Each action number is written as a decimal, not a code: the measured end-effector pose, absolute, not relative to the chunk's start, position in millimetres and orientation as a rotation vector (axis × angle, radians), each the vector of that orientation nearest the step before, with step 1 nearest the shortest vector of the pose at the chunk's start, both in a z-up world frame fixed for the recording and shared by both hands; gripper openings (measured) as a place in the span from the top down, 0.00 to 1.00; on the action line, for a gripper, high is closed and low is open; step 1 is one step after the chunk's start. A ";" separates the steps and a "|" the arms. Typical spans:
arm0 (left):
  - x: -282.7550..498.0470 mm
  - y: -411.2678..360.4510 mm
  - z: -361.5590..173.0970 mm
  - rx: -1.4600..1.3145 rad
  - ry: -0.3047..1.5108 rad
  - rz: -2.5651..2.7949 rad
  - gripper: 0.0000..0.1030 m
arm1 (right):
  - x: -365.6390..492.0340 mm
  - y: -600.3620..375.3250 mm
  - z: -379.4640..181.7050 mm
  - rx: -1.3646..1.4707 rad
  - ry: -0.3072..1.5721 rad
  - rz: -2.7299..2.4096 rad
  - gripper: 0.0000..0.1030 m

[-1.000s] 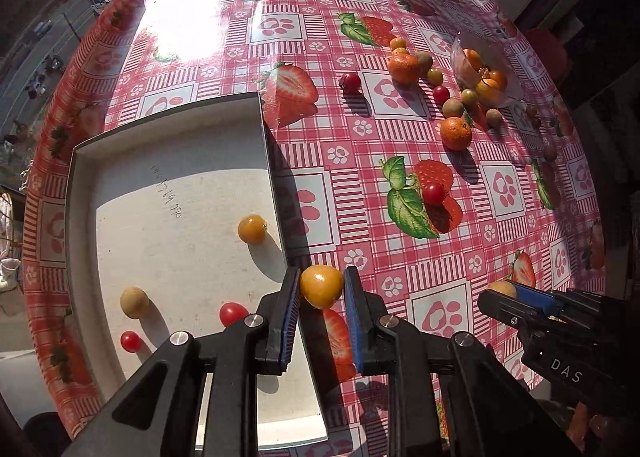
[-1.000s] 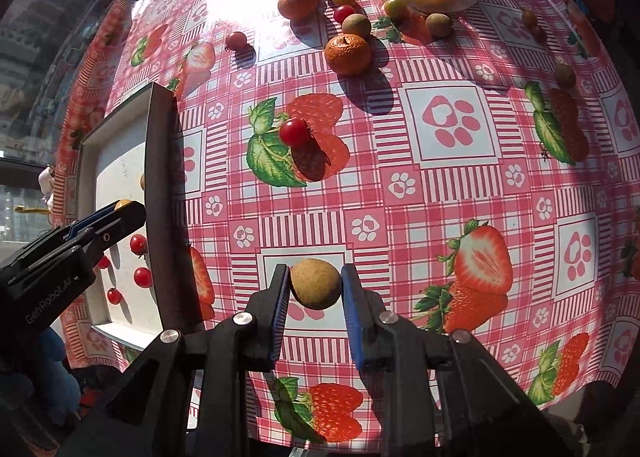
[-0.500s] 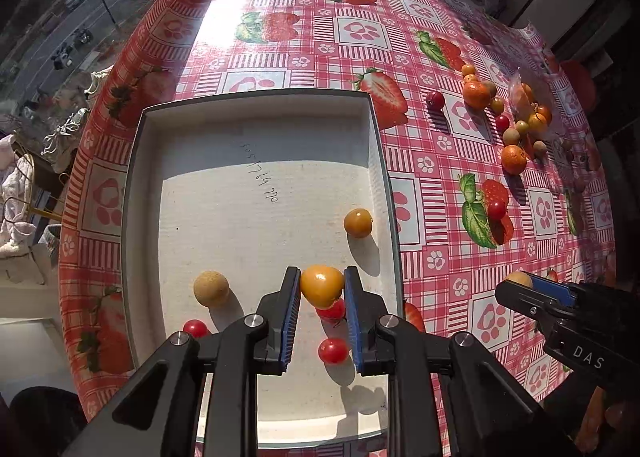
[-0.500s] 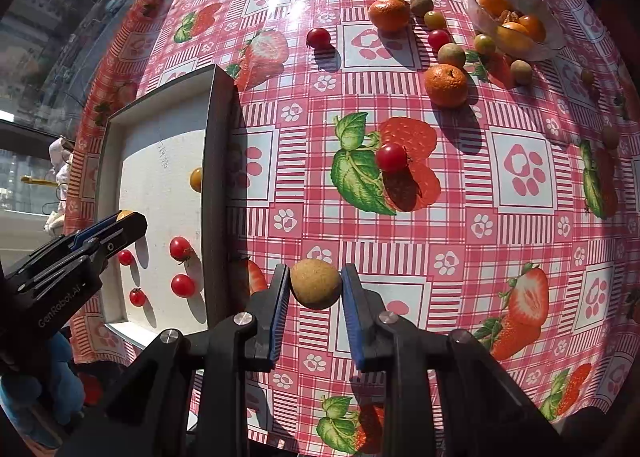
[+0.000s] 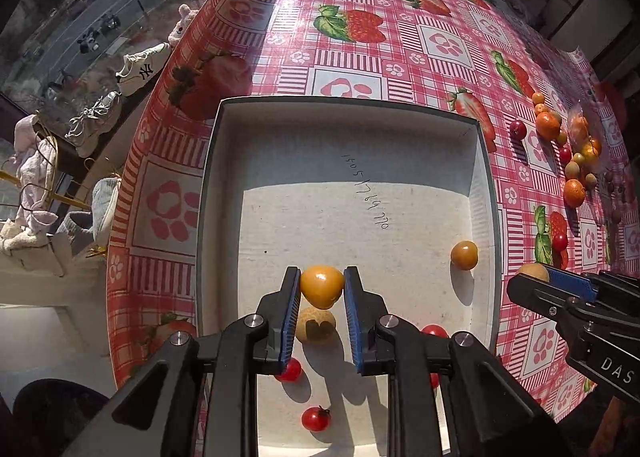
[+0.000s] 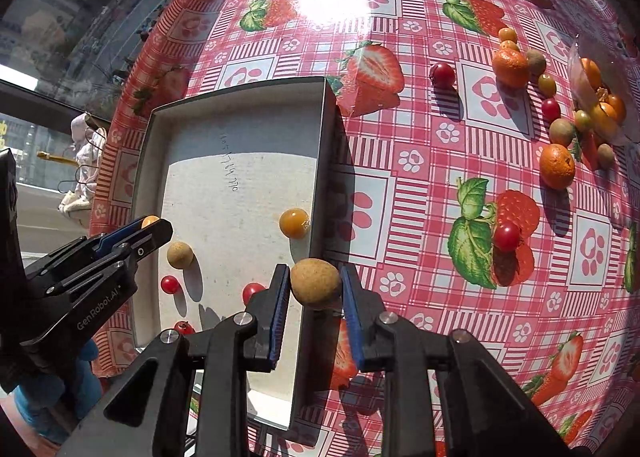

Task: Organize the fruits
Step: 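Carry the tan fruit and yellow tomato over the white tray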

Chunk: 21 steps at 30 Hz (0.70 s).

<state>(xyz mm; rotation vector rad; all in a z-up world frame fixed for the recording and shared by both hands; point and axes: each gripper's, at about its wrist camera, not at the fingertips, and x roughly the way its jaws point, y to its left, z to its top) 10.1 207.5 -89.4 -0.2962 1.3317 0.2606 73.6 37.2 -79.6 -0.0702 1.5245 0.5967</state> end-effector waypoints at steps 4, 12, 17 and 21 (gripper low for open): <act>16.2 216.7 -98.2 -0.293 1.342 0.274 0.78 | 79.3 64.5 -84.5 -0.093 1.524 0.631 0.73; 26.6 222.4 -115.3 -0.289 1.367 0.290 0.78 | 88.6 108.2 -104.8 -0.149 1.525 0.645 0.73; 27.3 221.1 -123.0 -0.287 1.386 0.287 0.78 | 90.8 123.1 -118.1 -0.194 1.526 0.632 0.73; 25.9 218.2 -126.7 -0.282 1.394 0.279 0.77 | 87.9 131.9 -127.2 -0.225 1.535 0.627 0.73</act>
